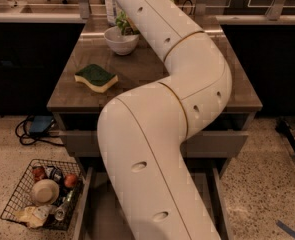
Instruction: Place green rice chip bag into white bowl
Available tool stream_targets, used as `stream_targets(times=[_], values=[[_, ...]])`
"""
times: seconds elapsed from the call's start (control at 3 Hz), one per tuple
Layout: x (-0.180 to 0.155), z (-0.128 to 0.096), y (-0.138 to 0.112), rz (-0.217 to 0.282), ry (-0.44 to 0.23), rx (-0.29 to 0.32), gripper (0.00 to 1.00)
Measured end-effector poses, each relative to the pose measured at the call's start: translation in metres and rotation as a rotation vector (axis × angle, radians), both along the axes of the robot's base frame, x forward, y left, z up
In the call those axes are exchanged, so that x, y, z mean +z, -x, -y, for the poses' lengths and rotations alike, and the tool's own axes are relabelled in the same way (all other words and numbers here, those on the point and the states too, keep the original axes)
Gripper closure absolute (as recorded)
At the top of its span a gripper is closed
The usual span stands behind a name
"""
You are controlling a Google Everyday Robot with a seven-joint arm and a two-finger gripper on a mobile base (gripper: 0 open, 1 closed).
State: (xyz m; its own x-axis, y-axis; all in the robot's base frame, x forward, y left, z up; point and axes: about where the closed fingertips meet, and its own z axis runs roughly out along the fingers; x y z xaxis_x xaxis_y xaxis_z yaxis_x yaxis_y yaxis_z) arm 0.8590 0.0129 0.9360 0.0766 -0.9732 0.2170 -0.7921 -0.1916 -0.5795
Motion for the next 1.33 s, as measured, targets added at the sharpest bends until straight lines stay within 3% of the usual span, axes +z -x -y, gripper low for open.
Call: stream_targets(times=[0.67,1.33], values=[[-0.0087,-0.011,-0.0048,-0.01,0.068,-0.003,1.0],[-0.0156,-0.0106,-0.0083,-0.012,0.07,-0.001,0.52]])
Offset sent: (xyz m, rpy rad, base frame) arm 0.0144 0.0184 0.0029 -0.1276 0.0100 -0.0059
